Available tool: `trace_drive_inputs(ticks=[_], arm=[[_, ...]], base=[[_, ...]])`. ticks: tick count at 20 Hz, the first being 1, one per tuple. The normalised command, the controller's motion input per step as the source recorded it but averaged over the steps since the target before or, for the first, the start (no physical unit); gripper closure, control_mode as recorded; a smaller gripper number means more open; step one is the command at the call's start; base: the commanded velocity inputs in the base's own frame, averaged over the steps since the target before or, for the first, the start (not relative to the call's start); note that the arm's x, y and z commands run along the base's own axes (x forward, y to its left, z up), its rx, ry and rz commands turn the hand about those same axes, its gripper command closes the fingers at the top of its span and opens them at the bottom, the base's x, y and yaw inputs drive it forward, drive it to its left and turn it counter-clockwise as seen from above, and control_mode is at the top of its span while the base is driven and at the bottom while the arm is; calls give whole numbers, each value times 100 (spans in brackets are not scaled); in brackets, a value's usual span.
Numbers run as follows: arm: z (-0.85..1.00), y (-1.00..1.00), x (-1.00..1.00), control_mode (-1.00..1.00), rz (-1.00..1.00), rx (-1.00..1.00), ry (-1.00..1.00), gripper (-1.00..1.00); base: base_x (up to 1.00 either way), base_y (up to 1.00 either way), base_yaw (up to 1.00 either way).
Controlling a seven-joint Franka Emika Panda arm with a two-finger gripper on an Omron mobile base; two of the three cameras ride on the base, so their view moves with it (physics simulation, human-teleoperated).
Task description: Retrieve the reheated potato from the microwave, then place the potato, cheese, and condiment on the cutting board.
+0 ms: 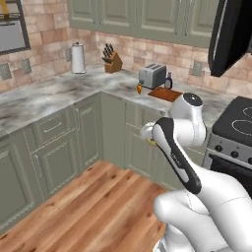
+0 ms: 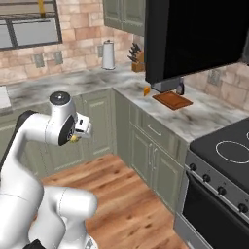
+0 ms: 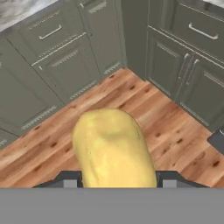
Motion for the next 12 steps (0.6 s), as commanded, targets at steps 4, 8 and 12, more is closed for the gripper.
trace_drive_inputs(ticks=[4, 8, 12], arm=[[0, 0, 0, 100, 0, 0, 0, 100], [0, 0, 0, 100, 0, 0, 0, 100], [0, 0, 0, 100, 0, 0, 0, 100]], base=[[68, 58, -6], [73, 45, -19], [67, 39, -40]])
